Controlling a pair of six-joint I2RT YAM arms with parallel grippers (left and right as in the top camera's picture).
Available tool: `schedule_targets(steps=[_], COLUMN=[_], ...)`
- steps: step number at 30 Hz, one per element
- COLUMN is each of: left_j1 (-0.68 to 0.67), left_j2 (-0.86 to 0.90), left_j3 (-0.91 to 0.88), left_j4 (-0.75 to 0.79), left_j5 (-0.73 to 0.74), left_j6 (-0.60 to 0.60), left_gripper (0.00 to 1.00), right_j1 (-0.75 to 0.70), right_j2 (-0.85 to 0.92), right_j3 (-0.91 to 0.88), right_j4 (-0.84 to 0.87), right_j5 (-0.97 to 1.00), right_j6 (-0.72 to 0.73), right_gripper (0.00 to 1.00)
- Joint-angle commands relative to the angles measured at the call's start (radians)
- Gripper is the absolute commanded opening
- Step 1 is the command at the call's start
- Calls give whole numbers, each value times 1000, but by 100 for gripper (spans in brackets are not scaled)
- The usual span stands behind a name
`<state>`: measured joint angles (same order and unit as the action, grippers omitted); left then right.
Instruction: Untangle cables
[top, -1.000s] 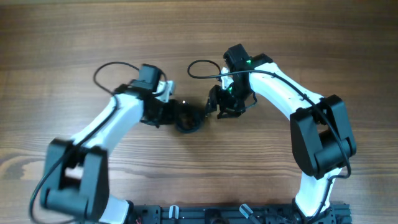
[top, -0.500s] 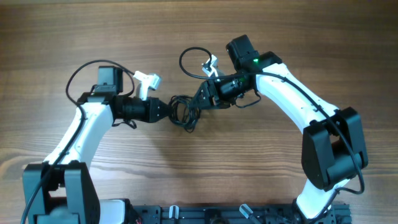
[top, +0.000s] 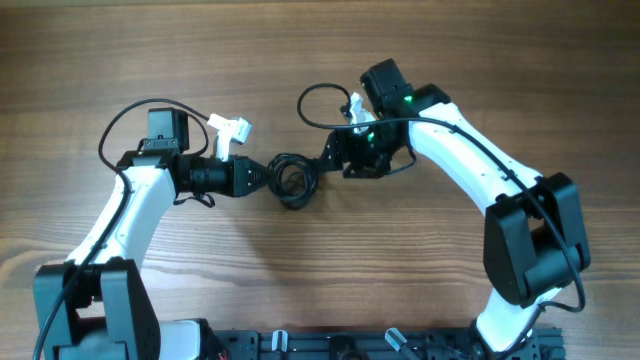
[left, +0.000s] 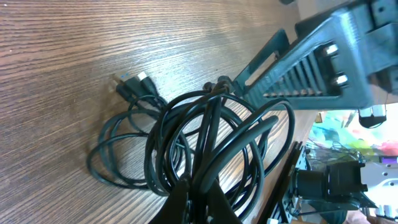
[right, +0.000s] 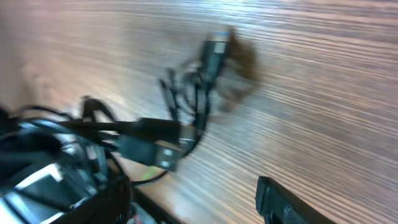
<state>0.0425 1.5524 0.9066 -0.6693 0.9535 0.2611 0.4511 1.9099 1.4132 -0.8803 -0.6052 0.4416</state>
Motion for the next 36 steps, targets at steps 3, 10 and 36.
schedule_targets(steps=[3,10,36], left_j1=[6,6,29], left_j2=[-10,-10,-10], left_j3=[-6,-6,-6], left_j4=[5,6,34], left_j5=[40,40,-251], left_j6=[23,23,-231], left_gripper=[4,4,4], right_j1=[40,77,179], right_j2=[-19,-19,-15], right_j3=[0,0,-261], right_j4=[-11,-22,482], right_j5=[174,236,306], right_j6=[50,101,302], right_gripper=[70,74,61])
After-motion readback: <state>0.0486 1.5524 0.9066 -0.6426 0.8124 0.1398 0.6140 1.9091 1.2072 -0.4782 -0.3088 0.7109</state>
